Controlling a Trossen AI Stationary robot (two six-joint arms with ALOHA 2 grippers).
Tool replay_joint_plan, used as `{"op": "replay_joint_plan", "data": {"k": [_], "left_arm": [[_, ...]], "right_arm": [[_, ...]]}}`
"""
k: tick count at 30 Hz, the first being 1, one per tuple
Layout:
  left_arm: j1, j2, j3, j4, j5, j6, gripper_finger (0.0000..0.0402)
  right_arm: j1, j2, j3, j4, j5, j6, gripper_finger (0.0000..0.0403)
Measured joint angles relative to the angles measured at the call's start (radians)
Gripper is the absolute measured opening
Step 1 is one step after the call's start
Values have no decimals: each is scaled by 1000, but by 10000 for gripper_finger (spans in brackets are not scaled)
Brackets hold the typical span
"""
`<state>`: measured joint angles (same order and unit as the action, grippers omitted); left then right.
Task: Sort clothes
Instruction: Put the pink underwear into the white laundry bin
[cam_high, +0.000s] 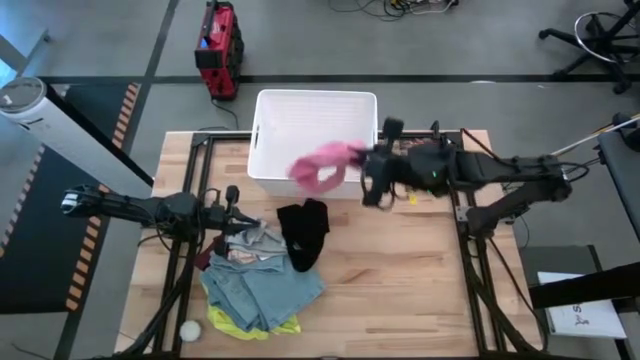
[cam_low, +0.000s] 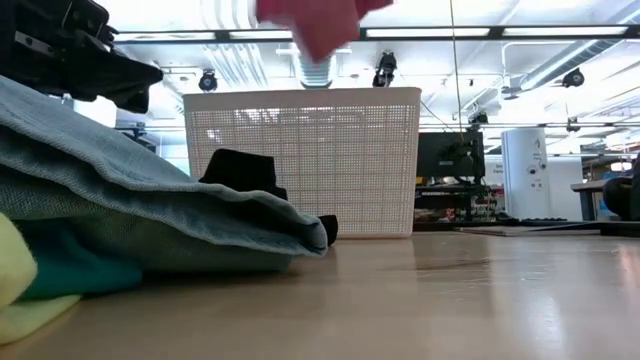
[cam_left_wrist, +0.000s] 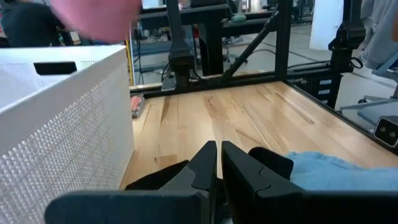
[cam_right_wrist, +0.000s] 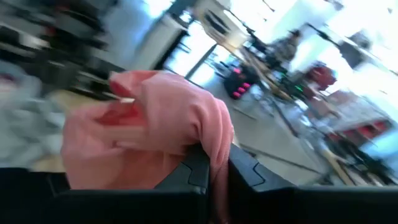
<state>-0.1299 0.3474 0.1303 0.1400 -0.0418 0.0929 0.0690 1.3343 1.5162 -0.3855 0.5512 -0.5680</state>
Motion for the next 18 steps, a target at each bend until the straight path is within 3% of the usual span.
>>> {"op": "replay_joint_plan", "data": {"k": [5,13,18], "left_arm": [[0,0,0,24,0,0,11],[0,0,0,60,0,55,11],[0,1,0,60,0,55,11]], "right_arm": [[-170,19,0,41,-21,-19,3],[-423,119,0,89,-242,18,3],[-513,219,0,85,-271,35,3]]}}
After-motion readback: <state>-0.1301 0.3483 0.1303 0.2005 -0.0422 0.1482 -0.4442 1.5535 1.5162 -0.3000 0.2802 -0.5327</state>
